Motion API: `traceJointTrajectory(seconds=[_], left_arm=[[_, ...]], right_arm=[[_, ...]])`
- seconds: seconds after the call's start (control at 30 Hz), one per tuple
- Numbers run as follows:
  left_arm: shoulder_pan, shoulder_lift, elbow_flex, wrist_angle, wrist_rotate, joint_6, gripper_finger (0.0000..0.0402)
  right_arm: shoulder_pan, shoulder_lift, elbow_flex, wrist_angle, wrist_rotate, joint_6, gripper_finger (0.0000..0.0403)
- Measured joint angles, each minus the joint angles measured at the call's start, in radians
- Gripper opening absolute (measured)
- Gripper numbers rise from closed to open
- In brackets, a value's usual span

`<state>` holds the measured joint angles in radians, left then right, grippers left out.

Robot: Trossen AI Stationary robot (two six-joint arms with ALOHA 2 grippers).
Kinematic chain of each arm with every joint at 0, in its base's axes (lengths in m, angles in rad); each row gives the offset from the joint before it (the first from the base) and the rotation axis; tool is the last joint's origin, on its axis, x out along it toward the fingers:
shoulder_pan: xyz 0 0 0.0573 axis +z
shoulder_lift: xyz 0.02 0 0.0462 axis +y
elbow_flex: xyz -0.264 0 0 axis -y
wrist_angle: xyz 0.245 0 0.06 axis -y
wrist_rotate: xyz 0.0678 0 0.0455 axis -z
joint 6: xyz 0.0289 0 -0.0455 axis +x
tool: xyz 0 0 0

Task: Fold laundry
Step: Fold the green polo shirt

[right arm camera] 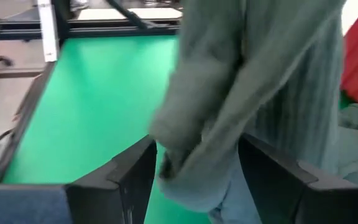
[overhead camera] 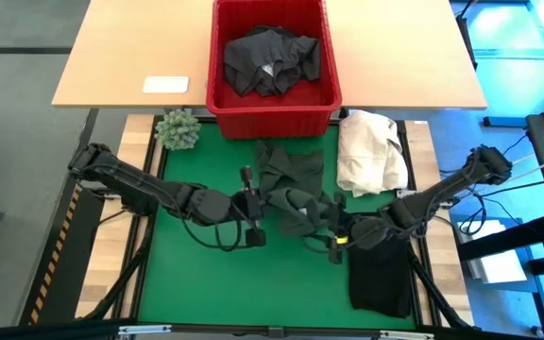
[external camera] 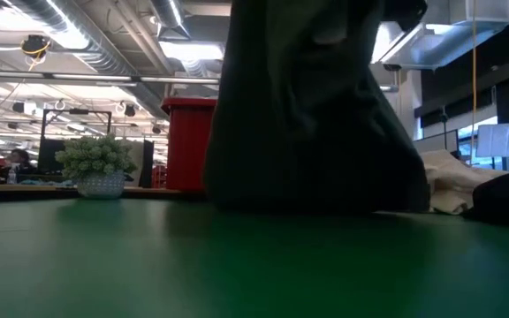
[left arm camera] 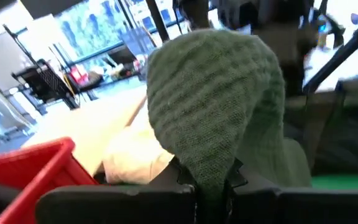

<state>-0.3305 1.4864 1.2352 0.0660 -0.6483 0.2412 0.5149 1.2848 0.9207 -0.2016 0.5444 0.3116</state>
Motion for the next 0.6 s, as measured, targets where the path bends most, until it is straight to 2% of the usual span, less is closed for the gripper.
traceJointTrajectory(seconds=[0.2, 0.3, 0.4, 0.53, 0.6], left_arm=[[-0.010, 0.000, 0.042, -0.005, -0.008, 0.065, 0.0003], [-0.029, -0.001, 0.056, -0.020, -0.039, 0.100, 0.0004], [-0.052, -0.015, 0.072, -0.062, -0.078, 0.112, 0.0004], [-0.084, -0.047, 0.077, -0.114, -0.124, 0.109, 0.0004], [-0.103, -0.061, 0.077, -0.151, -0.138, 0.109, 0.0004]], right_arm=[[-0.026, 0.029, 0.000, -0.016, 0.053, 0.025, 0.0224], [-0.025, 0.027, 0.000, -0.038, 0.118, 0.024, 0.0205], [-0.025, 0.016, 0.000, -0.043, 0.166, -0.012, 0.0152], [-0.025, -0.009, 0.022, -0.050, 0.173, -0.085, 0.0043], [-0.024, -0.020, 0.049, -0.052, 0.186, -0.140, 0.0013]])
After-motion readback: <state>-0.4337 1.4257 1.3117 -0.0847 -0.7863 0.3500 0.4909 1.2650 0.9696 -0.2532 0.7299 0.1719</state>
